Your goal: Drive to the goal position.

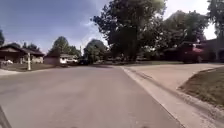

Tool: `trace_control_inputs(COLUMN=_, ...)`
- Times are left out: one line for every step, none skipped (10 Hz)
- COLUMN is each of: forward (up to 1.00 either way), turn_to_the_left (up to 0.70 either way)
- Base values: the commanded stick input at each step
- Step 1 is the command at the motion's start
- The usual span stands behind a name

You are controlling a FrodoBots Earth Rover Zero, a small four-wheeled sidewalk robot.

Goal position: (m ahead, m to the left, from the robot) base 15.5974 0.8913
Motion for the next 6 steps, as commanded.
trace_control_inputs(forward=0.69, turn_to_the_left=0.03)
trace_control_inputs(forward=0.69, turn_to_the_left=0.03)
trace_control_inputs(forward=0.69, turn_to_the_left=0.03)
trace_control_inputs(forward=0.69, turn_to_the_left=0.03)
trace_control_inputs(forward=0.69, turn_to_the_left=0.03)
trace_control_inputs(forward=0.69, turn_to_the_left=0.03)
